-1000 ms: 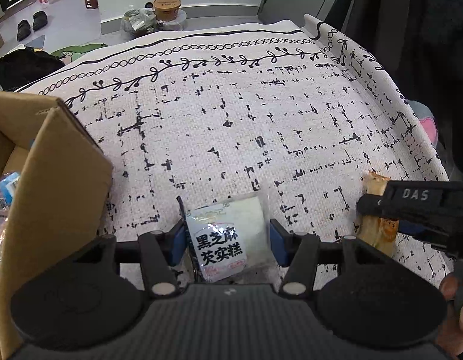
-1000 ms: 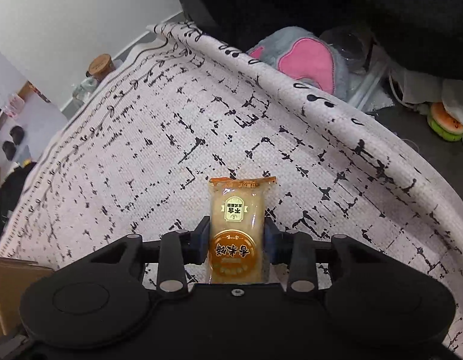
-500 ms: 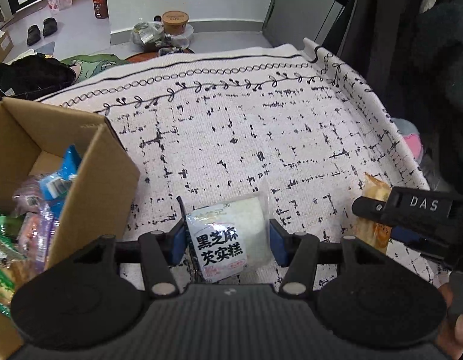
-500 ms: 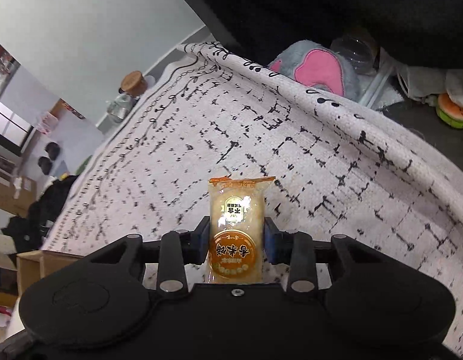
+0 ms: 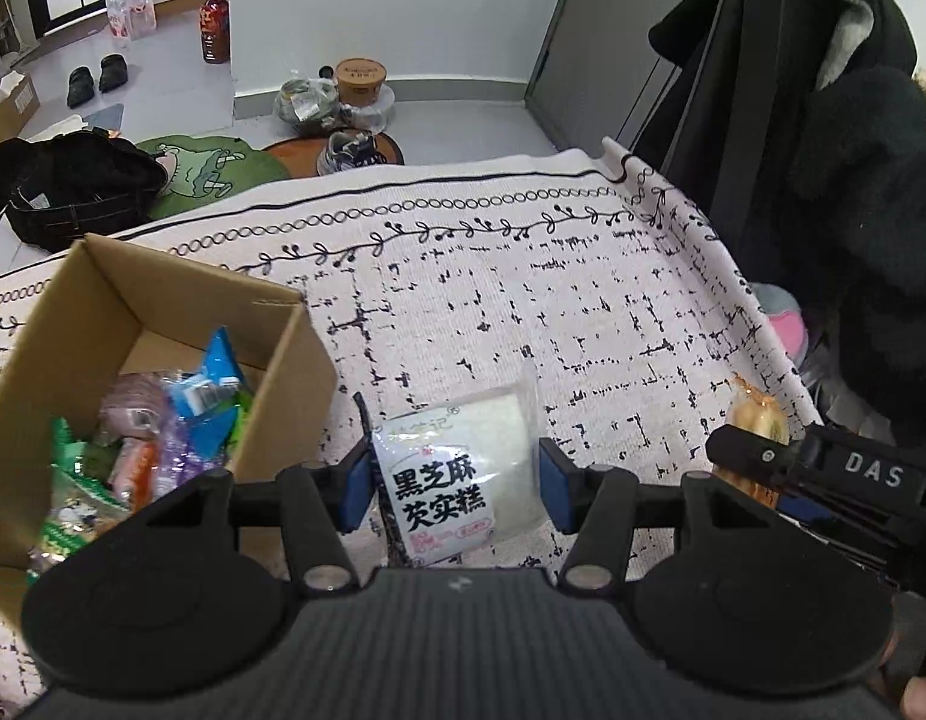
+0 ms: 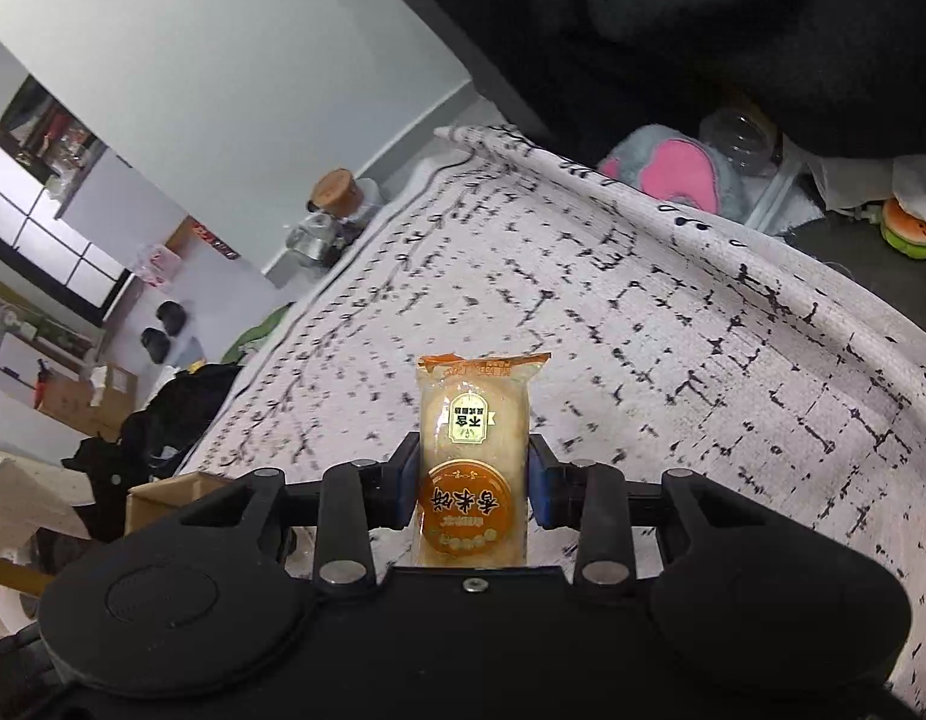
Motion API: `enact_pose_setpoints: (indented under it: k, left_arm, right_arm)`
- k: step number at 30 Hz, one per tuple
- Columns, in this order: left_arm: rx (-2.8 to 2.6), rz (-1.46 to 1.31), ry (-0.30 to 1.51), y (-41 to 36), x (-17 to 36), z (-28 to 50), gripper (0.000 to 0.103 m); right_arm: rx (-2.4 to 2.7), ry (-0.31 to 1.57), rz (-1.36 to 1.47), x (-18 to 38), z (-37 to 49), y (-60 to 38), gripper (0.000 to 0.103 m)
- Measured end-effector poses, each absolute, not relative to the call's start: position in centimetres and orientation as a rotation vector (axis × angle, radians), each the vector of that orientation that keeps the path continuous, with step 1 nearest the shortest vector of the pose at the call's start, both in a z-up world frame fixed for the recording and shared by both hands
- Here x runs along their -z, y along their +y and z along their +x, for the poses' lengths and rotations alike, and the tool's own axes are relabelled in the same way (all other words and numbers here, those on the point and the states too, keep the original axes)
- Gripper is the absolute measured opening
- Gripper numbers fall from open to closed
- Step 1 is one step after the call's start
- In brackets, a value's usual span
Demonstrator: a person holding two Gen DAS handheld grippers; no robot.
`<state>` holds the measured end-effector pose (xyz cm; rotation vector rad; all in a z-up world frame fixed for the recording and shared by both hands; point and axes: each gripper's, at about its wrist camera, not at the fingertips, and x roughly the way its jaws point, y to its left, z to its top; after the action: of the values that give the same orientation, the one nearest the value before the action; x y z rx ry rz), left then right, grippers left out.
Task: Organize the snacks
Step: 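Carry both snacks over the box and open both tools to drop them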
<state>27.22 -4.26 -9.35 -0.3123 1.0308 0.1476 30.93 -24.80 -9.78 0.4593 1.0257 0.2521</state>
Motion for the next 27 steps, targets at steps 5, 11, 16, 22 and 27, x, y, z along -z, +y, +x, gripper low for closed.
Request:
enact_pose_setpoints:
  k: [5, 11, 16, 22, 27]
  left_arm:
    - [-0.146, -0.327, 1.013, -3.1, 8.1, 25.9, 0.054]
    - [-0.145, -0.345, 0.995, -1.7, 6.9, 24.4, 0.054]
    - [-0.149, -0.360, 0.980, -0.2, 6.1, 23.1, 0.054]
    - [-0.158, -0.382, 0.962, 2.0, 5.5, 21.6, 0.054]
    - [-0.174, -0.404, 0.950, 4.3, 5.2, 20.6, 0.054]
  right_arm:
    - [-0.265, 1.030, 0.492, 9.2, 29.5, -24.2, 0.035]
    - [-0.258, 1.013, 0.465, 8.5, 27.6, -22.4, 0.035]
    - [-0.287, 1.020, 0.481, 8.0, 26.5, -20.9, 0.035]
    - [-0.321, 1.016, 0.466, 7.0, 25.4, -18.2, 0.035]
    - [-0.359, 1.029, 0.464, 6.5, 24.8, -15.8, 0.035]
